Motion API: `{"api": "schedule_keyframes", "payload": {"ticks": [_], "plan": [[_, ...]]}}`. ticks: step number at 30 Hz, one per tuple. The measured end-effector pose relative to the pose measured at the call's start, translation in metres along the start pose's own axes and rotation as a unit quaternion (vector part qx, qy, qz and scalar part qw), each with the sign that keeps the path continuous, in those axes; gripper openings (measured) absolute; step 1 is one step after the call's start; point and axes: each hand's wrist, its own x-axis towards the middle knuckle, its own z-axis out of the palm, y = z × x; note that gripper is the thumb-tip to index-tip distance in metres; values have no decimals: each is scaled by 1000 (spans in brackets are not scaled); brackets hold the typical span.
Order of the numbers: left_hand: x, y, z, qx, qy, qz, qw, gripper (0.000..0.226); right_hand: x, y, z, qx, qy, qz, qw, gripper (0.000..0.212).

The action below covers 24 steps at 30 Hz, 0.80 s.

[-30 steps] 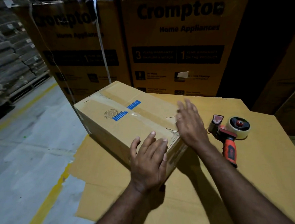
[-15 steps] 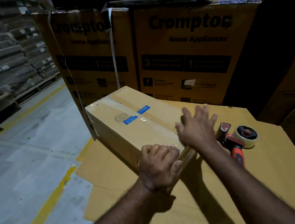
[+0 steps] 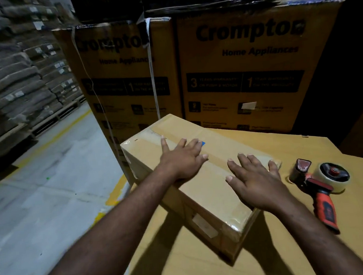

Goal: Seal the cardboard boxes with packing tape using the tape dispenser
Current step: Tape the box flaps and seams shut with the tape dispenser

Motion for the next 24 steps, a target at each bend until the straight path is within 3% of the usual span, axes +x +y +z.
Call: {"api": "schedule_keyframes", "payload": {"ticks": [11, 18, 24], "plan": [[49, -136, -12, 0, -14, -135, 991, 63, 4, -5, 4, 14, 14, 13, 1000, 57], [57, -150, -11, -118, 39, -192, 974, 65, 3, -4, 4, 38, 33, 23, 998, 61], [51, -151, -26, -148, 57, -180, 971, 61, -2, -3, 8, 74, 96, 46, 992, 62]]}}
